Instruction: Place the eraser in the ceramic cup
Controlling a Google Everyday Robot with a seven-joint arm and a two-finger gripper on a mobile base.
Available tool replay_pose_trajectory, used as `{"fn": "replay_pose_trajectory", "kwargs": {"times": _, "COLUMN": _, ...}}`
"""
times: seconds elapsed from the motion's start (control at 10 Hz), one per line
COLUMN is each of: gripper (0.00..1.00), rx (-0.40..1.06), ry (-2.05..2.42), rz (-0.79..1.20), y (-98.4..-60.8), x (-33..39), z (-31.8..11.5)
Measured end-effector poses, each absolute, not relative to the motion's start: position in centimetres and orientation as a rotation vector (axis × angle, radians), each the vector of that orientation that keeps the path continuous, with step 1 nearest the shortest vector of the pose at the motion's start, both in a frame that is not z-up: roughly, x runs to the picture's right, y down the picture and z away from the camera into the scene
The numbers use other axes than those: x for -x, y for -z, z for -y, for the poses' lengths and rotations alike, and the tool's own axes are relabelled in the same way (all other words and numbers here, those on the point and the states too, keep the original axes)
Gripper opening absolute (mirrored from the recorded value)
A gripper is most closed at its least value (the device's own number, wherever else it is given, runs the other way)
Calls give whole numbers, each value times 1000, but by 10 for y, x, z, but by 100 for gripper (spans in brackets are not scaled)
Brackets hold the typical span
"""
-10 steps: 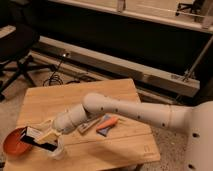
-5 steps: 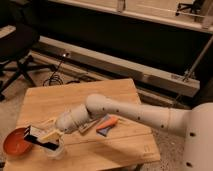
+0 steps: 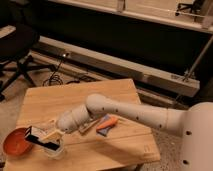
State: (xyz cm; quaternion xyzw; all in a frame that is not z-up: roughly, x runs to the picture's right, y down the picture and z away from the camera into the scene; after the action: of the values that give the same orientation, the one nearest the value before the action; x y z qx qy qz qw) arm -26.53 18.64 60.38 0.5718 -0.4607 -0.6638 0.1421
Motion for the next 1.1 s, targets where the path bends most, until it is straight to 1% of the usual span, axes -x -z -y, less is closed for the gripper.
{"fn": "replay_pose_trajectory", "kwargs": {"times": 0.2, "gripper": 1, "rx": -1655, "ry": 1901, "rz": 1345, "y": -605, "x": 264, "z": -189}}
{"fn": "replay_pose_trajectory", "kwargs": {"times": 0.3, "gripper": 6, "rx": -1657, "ry": 1879, "rz": 1366, "y": -605, "x": 264, "z": -192}}
{"fn": "replay_pose_trajectory", "kwargs": {"times": 0.5, "gripper": 26, "rx": -1667, "ry": 1845, "rz": 1402, "y": -604, "x": 265, "z": -196}}
{"fn": "replay_pose_trajectory", "kwargs": {"times": 0.6, "gripper": 38, "rx": -1673, "ry": 1839, "rz": 1418, "y": -604, "x": 267, "z": -198}}
{"fn": "replay_pose_trajectory", "kwargs": {"times": 0.7, "gripper": 45, "rx": -1674, "ry": 1839, "rz": 1425, "y": -605, "x": 267, "z": -199}}
{"fn": "replay_pose_trajectory", "kwargs": {"times": 0.8, "gripper": 56, "rx": -1673, "ry": 1844, "rz": 1432, "y": -607, "x": 267, "z": -200}}
{"fn": "replay_pose_trajectory", "kwargs": {"times": 1.0, "gripper": 75, "rx": -1663, "ry": 1866, "rz": 1443, "y": -610, "x": 267, "z": -202}}
{"fn": "replay_pose_trajectory", "kwargs": {"times": 1.1, "gripper": 80, "rx": -1655, "ry": 1882, "rz": 1443, "y": -612, "x": 267, "z": -201}}
